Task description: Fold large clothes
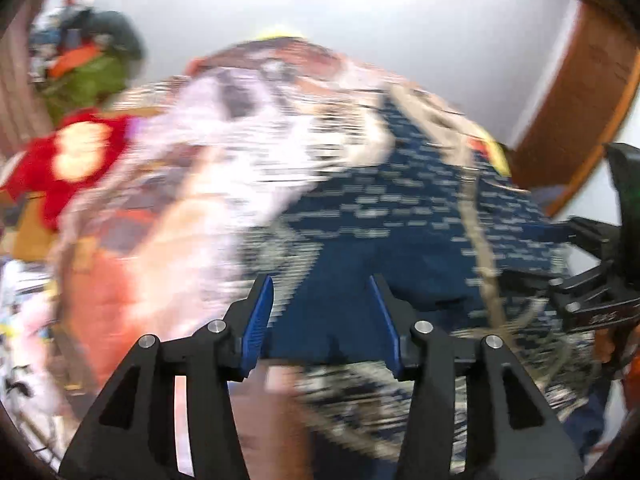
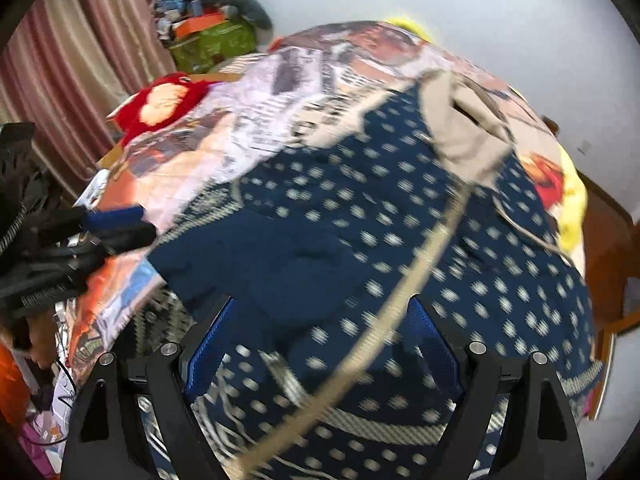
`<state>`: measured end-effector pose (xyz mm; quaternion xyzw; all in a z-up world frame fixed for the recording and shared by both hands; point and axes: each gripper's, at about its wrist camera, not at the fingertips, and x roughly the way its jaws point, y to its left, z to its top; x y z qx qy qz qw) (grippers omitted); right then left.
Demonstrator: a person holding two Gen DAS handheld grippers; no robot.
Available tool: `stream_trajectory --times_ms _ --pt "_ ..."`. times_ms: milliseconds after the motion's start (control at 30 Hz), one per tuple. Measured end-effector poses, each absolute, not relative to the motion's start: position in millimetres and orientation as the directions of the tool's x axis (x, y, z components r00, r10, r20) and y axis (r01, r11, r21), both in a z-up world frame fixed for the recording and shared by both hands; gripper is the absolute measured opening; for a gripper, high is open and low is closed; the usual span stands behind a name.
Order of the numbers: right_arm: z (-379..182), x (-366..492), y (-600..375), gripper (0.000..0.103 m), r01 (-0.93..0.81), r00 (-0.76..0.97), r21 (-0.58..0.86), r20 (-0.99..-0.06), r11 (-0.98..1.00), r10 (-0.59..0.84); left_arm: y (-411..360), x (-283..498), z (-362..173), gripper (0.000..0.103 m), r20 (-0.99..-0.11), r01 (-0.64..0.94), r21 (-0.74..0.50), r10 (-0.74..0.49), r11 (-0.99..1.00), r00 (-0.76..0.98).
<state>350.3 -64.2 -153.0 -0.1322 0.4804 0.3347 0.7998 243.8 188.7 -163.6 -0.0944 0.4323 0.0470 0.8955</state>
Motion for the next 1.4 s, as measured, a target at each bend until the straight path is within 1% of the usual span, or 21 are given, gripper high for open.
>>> stream_trajectory --times_ms 67,133,200,333,400,467,533,600,667,700,767,800,867,1067,1233,1333,1400 --pt "-154 347 -45 0.085 -0.689 0.308 0.103 -0.855 0.718 0.418 216 236 -174 0.048 -0.807 -0.228 -0.097 0.057 0.969 0.588" --pt "-162 343 -22 0.085 -0.715 0.299 0.078 -0.864 0.695 0.405 239 228 -190 0.048 -0.83 -0.282 -0.119 0.061 0.952 0.554" --pt "-173 341 -6 0.085 -0.735 0.283 0.063 -0.876 0.675 0.39 257 218 -213 0.048 -0.856 -0.317 -0.172 0.018 0.933 0.517" --pt "-209 338 25 0.084 -0.761 0.273 -0.005 -0.91 0.648 0.314 258 214 -248 0.048 -0.881 -0.32 -0.226 -0.053 0.92 0.47" --pt "-225 339 33 0.081 -0.764 0.286 -0.047 -0.919 0.643 0.273 250 216 -263 0.048 -0.886 -0.296 -0.258 -0.103 0.92 0.453" --pt "-239 344 39 0.07 -0.759 0.289 -0.075 -0.929 0.646 0.231 238 222 -274 0.048 -0.886 -0.27 -0.288 -0.148 0.919 0.439" --pt "-246 348 41 0.068 -0.758 0.282 -0.076 -0.934 0.648 0.221 231 231 -281 0.048 -0.883 -0.256 -0.307 -0.174 0.917 0.437" --pt "-247 352 42 0.061 -0.759 0.285 -0.075 -0.931 0.647 0.227 227 236 -283 0.048 -0.88 -0.258 -0.315 -0.179 0.913 0.44" --pt "-248 357 41 0.043 -0.749 0.298 -0.083 -0.928 0.658 0.222 226 241 -283 0.048 -0.872 -0.267 -0.331 -0.186 0.905 0.453" --pt "-248 361 40 0.04 -0.741 0.297 -0.077 -0.928 0.668 0.223 227 243 -282 0.048 -0.868 -0.273 -0.34 -0.189 0.9 0.458" --pt "-248 367 35 0.027 -0.718 0.289 -0.047 -0.927 0.694 0.237 229 247 -280 0.048 -0.861 -0.283 -0.358 -0.197 0.89 0.469" --pt "-247 369 32 0.023 -0.711 0.292 -0.04 -0.925 0.702 0.243 229 248 -279 0.048 -0.86 -0.286 -0.358 -0.195 0.889 0.472" --pt "-243 373 26 0.016 -0.697 0.303 -0.023 -0.915 0.717 0.265 228 250 -278 0.048 -0.864 -0.289 -0.343 -0.179 0.894 0.471" --pt "-199 375 -1 0.013 -0.647 0.404 0.006 -0.845 0.762 0.35 217 252 -269 0.048 -0.859 -0.265 -0.339 -0.182 0.903 0.478" --pt "-144 382 -36 0.013 -0.606 0.493 0.027 -0.772 0.795 0.402 206 255 -264 0.048 -0.863 -0.26 -0.325 -0.173 0.909 0.474" --pt "-112 388 -64 0.012 -0.581 0.54 0.036 -0.731 0.813 0.418 200 259 -262 0.051 -0.865 -0.274 -0.327 -0.17 0.904 0.473" --pt "-96 390 -80 0.009 -0.561 0.572 0.031 -0.708 0.827 0.414 195 261 -260 0.053 -0.864 -0.271 -0.329 -0.172 0.905 0.473"
